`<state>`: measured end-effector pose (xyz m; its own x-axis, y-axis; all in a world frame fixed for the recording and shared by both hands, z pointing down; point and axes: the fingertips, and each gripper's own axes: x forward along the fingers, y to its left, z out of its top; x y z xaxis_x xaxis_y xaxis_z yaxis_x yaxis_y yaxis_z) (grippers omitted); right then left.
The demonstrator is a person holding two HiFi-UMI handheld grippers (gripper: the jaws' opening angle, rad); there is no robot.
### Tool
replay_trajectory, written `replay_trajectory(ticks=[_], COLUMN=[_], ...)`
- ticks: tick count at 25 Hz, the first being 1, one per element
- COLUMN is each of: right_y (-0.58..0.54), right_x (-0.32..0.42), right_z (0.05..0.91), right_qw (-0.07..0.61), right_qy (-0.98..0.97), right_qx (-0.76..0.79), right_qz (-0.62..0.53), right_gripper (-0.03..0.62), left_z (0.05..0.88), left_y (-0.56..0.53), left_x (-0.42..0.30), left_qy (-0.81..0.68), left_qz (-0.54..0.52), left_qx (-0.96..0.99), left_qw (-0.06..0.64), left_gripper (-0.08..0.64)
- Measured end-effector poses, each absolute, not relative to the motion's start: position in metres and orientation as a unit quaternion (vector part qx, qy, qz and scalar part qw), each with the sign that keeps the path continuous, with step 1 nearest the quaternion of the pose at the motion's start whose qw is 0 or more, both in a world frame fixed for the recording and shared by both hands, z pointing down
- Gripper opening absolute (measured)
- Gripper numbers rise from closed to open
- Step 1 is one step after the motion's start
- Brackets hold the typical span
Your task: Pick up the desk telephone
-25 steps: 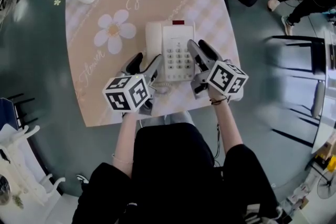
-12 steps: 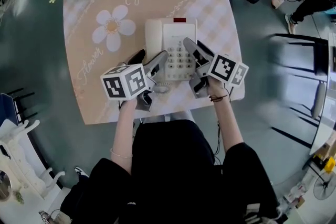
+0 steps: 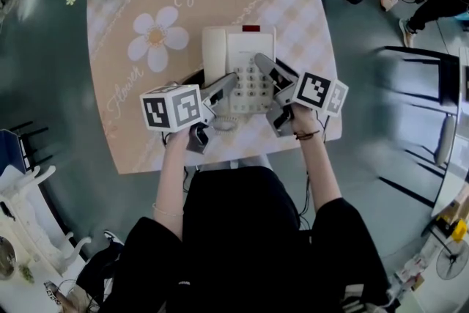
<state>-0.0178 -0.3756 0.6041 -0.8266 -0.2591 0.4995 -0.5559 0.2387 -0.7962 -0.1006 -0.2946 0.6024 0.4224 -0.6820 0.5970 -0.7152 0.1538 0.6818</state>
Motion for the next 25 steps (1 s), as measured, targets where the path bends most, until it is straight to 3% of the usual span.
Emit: replay_trajectory(ticks=[25], right_y=[-0.373], right_x=[-0.019], right_z=[0.589], right_qw=[0.140], right_qy=[-0.794], right_qx=[0.265], right_qz=[0.528], right_gripper=[0.227], left_z=[0.590], left_y=[-0.290], left_x=[-0.101], left_qy=[-0.562], left_qz=[0.004], left_qx=[0.632], left_qw=[0.533], left_gripper=[0.328])
